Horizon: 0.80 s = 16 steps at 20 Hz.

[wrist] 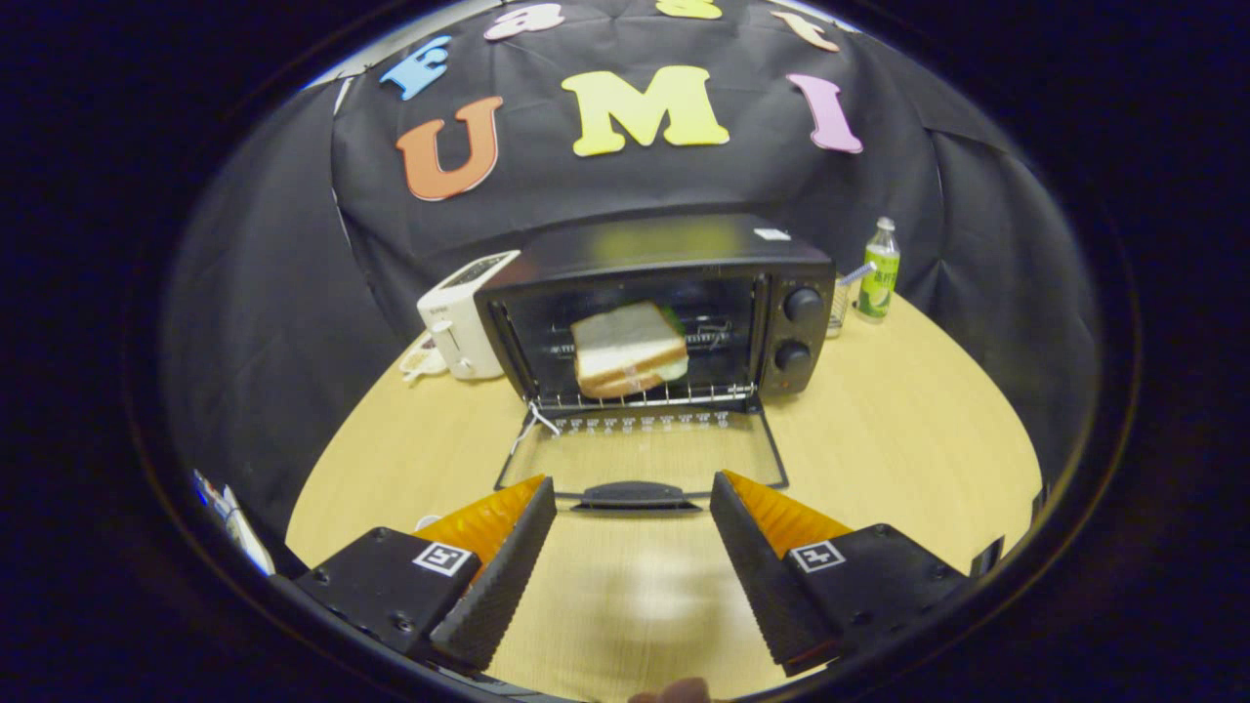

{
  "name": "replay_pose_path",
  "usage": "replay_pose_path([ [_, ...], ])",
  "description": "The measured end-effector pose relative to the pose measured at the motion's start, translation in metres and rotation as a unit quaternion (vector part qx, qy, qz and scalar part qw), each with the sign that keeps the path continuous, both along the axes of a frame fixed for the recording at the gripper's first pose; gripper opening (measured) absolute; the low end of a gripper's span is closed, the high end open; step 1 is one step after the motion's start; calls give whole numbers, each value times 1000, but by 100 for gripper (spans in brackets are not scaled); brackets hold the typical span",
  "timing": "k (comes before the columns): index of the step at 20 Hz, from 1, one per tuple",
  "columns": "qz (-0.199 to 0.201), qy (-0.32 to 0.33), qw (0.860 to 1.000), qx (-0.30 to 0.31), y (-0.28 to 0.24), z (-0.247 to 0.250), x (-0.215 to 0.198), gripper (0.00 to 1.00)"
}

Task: Open the toaster oven, put the food inside, and close the toaster oven door.

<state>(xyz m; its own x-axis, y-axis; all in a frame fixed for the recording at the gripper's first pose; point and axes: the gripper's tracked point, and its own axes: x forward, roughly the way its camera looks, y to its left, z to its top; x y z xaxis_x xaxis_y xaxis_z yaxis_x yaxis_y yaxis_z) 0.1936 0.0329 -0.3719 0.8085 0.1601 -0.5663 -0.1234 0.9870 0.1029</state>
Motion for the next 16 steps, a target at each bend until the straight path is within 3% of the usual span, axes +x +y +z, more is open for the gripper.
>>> replay_pose_path([
  [8, -21, 46, 999, -5, -1, -88, 13, 100],
  [16, -48, 44, 998, -23, -4, -97, 34, 100],
])
